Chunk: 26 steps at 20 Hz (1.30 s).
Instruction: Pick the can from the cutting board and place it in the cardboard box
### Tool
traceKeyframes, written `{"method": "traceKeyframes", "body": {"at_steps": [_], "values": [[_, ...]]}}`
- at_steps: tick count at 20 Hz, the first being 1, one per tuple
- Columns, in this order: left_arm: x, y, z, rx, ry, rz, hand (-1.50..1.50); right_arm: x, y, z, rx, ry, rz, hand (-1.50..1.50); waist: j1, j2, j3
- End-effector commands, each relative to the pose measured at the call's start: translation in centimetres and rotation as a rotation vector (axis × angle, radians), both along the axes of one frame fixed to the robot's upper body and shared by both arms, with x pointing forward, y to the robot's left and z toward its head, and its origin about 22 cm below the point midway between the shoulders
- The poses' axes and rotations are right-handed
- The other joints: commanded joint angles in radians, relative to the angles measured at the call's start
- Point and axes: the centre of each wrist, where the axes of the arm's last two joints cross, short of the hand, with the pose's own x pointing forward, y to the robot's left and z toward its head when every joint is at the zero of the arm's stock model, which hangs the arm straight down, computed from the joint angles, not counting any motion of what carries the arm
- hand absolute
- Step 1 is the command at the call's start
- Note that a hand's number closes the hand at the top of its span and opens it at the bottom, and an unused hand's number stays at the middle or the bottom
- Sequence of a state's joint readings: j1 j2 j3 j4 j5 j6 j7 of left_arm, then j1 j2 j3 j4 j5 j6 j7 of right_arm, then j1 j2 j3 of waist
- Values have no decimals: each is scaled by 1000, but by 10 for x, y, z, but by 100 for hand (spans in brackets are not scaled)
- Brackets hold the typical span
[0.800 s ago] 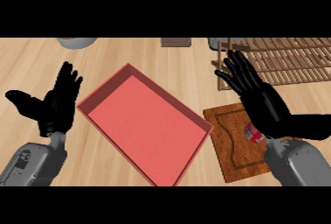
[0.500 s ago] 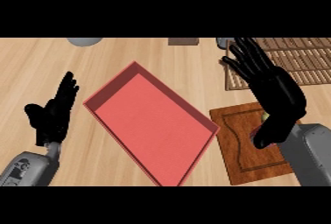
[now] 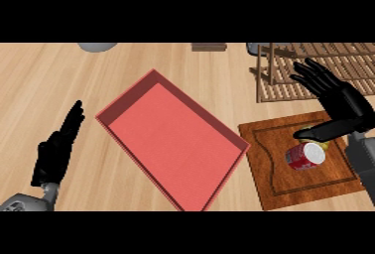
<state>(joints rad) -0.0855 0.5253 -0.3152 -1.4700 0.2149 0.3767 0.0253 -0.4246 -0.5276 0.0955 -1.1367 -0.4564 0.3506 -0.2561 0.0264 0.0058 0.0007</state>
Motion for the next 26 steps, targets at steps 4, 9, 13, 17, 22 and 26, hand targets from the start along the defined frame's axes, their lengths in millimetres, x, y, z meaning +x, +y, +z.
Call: {"method": "traceKeyframes", "body": {"at_steps": [4,9,13,17,22,26], "values": [[-2,-2,5,28,-2,-17,0,13,-45,48,-401,-73,156,-150,9,1,1],[4,-5,2,32,-6,-21,0,20,-52,92,-710,-65,323,-150,11,5,0],[-4,-10,-11,34,3,-14,0,14,-50,104,-963,33,495,-150,6,2,-1],[-5,-5,-3,29,4,1,0,14,-30,93,-1046,51,622,-150,-6,-3,0],[-15,7,0,43,-2,8,0,22,-9,90,-1118,74,626,-150,-10,-6,-1],[-1,0,4,11,20,16,0,11,-18,50,-1137,91,591,-150,-20,-5,0]]}}
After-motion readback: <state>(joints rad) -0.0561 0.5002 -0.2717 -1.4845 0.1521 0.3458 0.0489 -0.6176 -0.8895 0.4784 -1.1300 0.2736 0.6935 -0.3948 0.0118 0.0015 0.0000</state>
